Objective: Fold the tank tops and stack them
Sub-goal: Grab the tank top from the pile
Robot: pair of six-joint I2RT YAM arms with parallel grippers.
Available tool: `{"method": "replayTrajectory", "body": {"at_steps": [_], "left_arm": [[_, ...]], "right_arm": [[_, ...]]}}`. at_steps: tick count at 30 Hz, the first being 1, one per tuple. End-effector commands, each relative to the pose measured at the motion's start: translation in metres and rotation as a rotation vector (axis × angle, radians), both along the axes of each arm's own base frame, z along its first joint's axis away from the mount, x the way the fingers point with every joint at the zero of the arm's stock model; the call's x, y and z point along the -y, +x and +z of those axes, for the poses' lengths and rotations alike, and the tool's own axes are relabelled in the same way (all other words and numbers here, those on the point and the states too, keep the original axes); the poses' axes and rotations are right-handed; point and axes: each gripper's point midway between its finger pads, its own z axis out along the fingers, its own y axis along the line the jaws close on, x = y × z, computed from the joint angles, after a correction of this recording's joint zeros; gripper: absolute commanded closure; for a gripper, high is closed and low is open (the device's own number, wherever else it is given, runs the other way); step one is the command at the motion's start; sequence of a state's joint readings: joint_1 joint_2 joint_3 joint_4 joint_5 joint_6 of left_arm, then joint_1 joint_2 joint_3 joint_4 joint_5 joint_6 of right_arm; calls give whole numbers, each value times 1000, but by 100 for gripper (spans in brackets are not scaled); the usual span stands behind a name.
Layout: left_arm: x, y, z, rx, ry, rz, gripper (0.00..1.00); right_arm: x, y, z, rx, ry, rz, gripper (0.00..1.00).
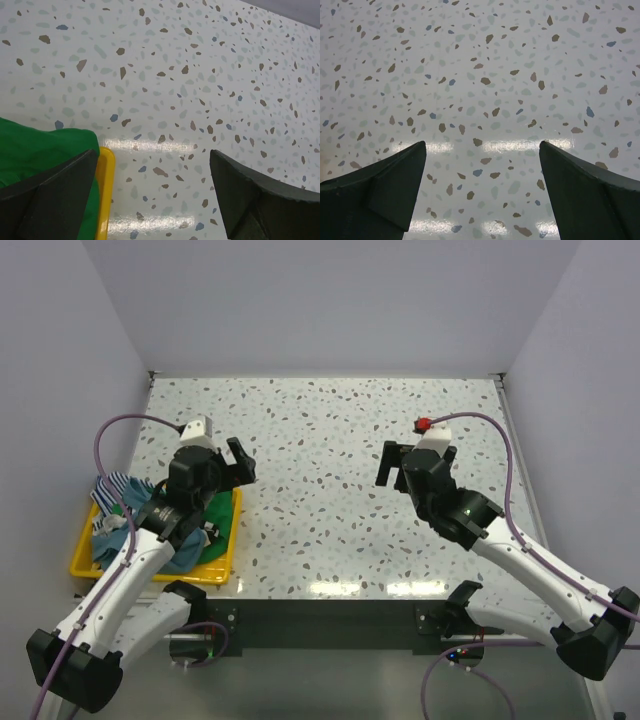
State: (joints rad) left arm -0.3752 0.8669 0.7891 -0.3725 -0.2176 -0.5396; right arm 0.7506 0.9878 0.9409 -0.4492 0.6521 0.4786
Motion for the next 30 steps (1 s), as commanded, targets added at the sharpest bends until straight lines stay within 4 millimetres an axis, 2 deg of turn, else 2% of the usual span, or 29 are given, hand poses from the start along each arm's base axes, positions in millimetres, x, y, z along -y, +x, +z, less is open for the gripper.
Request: {"method": "replayTrajectory", "body": {"at_steps": [1,9,11,13,15,16,17,19,20,24,25,27,30], "left_arm": [[-3,7,19,53,-20,36,0],[-19,4,11,-11,-8,140,1],[-25,-1,3,-52,-11,192,1],[-43,-2,-3,-78,9,312,1],[-66,-15,-21,-169,28,486,1],[-71,-17,-16,-181,23,540,1],[-81,-34,-28,-253,24,635,0],[-98,-43,-33,-296,74,756,0],[-106,-54,-41,-334,87,814,0],[-124,-63,-68,-406,65,878,0],[-135,-59,-71,-400,26,914,0],[-140,-63,-81,-431,22,923,5],[-151,-73,-84,-442,49,1006,7]], "right_arm": [[-2,1,9,33,23,11,1],[0,2,1,15,-8,4,1],[-1,3,1,10,-14,2,1],[-3,4,-3,-13,-28,5,1],[-5,3,-4,-28,-24,11,1],[-6,3,-7,-34,-22,10,1],[-8,3,-11,-40,-14,20,1],[-12,3,-18,-50,-10,34,1],[-15,3,-22,-58,-1,42,1],[-21,4,-30,-79,2,55,1],[-21,4,-33,-86,0,53,1],[-20,4,-36,-91,-5,50,1],[-19,2,-43,-101,-12,41,1]]}}
